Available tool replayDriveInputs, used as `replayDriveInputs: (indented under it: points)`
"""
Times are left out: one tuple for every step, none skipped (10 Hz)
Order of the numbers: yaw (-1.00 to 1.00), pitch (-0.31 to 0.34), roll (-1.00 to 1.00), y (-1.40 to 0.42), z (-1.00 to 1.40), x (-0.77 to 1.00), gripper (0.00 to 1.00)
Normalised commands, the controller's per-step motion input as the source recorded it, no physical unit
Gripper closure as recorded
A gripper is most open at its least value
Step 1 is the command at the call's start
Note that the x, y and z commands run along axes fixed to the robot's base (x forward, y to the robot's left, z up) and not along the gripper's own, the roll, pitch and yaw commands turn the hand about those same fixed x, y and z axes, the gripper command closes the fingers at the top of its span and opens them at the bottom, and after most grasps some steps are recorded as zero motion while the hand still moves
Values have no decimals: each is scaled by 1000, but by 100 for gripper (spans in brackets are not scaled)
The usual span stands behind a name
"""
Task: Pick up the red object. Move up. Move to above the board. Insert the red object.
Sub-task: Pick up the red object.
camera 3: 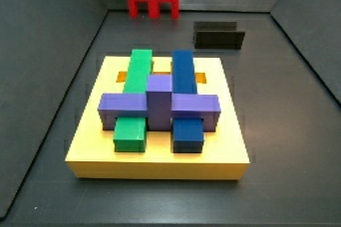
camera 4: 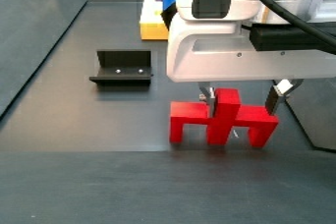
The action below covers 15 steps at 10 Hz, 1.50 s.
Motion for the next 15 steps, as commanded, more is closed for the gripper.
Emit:
replayDriveInputs:
  points:
    - [-26, 0, 0, 0, 0, 0, 0]
    - [0, 0, 0, 0, 0, 0, 0]
    - [0, 0, 0, 0, 0, 0, 100]
    - [0, 0, 0, 0, 0, 0, 100]
    - [0, 0, 0, 0, 0, 0, 100]
    - [0, 0, 0, 0, 0, 0, 100]
    - [0, 0, 0, 0, 0, 0, 100]
    - [0, 0, 0, 0, 0, 0, 100]
    - [0, 0, 0, 0, 0, 0, 100]
    - [0, 0, 0, 0, 0, 0, 100]
    - [0, 0, 0, 0, 0, 0, 100]
    - [0, 0, 0, 0, 0, 0, 100]
    - [0, 0, 0, 0, 0, 0, 100]
    - [0, 0, 0, 0, 0, 0, 100]
    - [0, 0, 0, 0, 0, 0, 100]
